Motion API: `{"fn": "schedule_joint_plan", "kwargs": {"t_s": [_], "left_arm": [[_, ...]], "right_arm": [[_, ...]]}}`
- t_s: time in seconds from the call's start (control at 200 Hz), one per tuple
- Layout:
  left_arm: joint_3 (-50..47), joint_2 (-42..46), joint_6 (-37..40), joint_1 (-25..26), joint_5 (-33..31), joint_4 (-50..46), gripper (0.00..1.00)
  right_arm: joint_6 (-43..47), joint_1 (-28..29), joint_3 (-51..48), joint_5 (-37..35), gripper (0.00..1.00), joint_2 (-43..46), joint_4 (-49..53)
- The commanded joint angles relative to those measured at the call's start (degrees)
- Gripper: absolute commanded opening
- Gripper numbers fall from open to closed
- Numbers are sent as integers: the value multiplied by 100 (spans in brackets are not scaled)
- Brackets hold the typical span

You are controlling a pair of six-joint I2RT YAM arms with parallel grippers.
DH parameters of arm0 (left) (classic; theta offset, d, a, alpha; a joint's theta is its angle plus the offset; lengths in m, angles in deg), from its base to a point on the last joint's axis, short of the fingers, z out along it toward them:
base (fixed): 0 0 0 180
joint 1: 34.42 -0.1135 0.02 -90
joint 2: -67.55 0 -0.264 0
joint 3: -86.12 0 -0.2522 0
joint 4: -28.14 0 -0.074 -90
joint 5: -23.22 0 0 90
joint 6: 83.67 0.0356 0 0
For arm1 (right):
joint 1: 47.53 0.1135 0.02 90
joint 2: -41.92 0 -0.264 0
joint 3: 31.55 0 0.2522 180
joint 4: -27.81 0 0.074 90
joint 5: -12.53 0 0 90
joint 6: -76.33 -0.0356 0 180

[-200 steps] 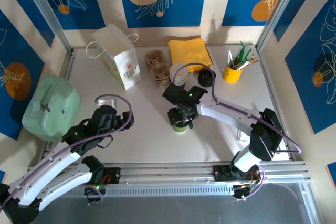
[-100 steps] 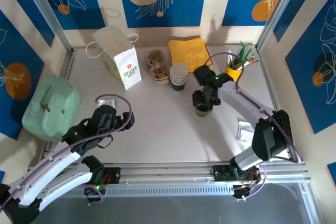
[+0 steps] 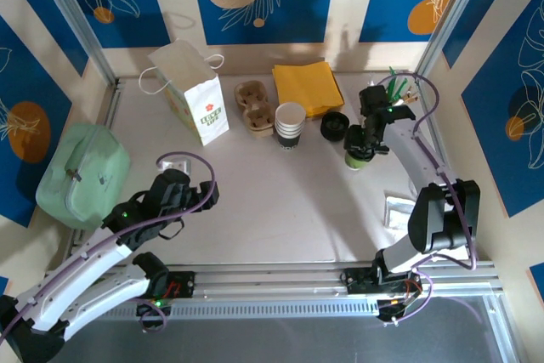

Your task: Pack the takeout coffee

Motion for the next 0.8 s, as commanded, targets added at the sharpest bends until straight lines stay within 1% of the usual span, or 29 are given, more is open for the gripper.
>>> {"fn": "schedule_joint_plan", "kwargs": {"t_s": [0.0, 0.12, 0.315, 0.455, 0.565, 0.795], "left_arm": [[134, 74, -5, -64, 15, -60, 89], [130, 164, -7, -64, -13, -113, 89], [118, 267, -22, -64, -61, -222, 89], [90, 311, -38, -64, -73, -249, 89], [106, 312, -35, -66, -89, -282, 89], [130, 333, 0, -73, -154, -336, 89]], "right_arm": [[130, -247, 337, 267, 68, -215, -57], [146, -432, 579, 316, 68, -434, -17], [194, -540, 1014, 295, 69, -881, 175], [293, -603, 1153, 429, 69, -1108, 111], [295, -672, 1377, 423, 69, -1317, 252], [242, -720, 1520, 441, 69, -1578, 348]]}}
